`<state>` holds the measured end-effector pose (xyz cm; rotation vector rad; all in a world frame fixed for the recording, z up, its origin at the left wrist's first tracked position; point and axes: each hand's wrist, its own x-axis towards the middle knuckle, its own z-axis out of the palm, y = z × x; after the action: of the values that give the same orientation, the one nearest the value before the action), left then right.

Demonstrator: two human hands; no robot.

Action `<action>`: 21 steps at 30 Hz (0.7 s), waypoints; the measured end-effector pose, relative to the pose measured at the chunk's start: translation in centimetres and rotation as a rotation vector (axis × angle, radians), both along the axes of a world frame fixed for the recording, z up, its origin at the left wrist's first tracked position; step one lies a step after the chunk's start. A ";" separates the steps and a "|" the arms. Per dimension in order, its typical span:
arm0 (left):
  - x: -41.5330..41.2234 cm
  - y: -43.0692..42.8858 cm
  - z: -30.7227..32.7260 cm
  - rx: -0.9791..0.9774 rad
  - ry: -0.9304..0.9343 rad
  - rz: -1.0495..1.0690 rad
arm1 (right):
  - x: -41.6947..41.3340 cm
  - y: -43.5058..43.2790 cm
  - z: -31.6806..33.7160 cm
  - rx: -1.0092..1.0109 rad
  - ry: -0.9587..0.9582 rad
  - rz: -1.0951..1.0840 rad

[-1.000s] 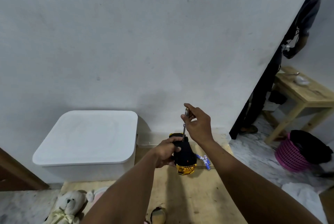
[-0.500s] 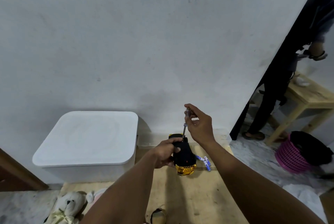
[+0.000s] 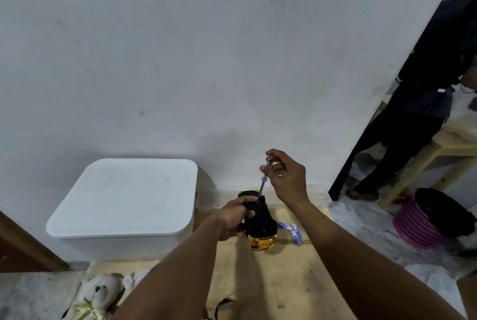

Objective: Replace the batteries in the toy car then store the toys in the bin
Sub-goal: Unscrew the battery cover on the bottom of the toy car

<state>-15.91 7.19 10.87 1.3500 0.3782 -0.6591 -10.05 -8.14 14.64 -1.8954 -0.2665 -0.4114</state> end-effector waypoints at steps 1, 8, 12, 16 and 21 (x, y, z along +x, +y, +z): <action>0.0 0.0 -0.1 0.001 0.003 -0.004 | 0.1 0.0 0.1 0.000 -0.009 0.003; 0.0 -0.2 0.3 -0.006 -0.009 -0.037 | -0.3 0.6 0.2 0.000 -0.012 0.029; -0.1 -0.1 0.3 0.000 -0.018 -0.035 | -0.1 0.9 0.3 -0.013 -0.005 -0.006; -0.1 0.0 0.4 -0.003 -0.024 -0.038 | 0.0 0.7 0.0 -0.036 -0.008 0.013; -0.1 0.1 0.3 -0.006 -0.022 -0.034 | 0.3 0.9 0.0 -0.031 -0.021 -0.005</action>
<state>-16.02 7.32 11.22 1.3595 0.3362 -0.6725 -9.77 -7.26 14.63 -1.9230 -0.2831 -0.4326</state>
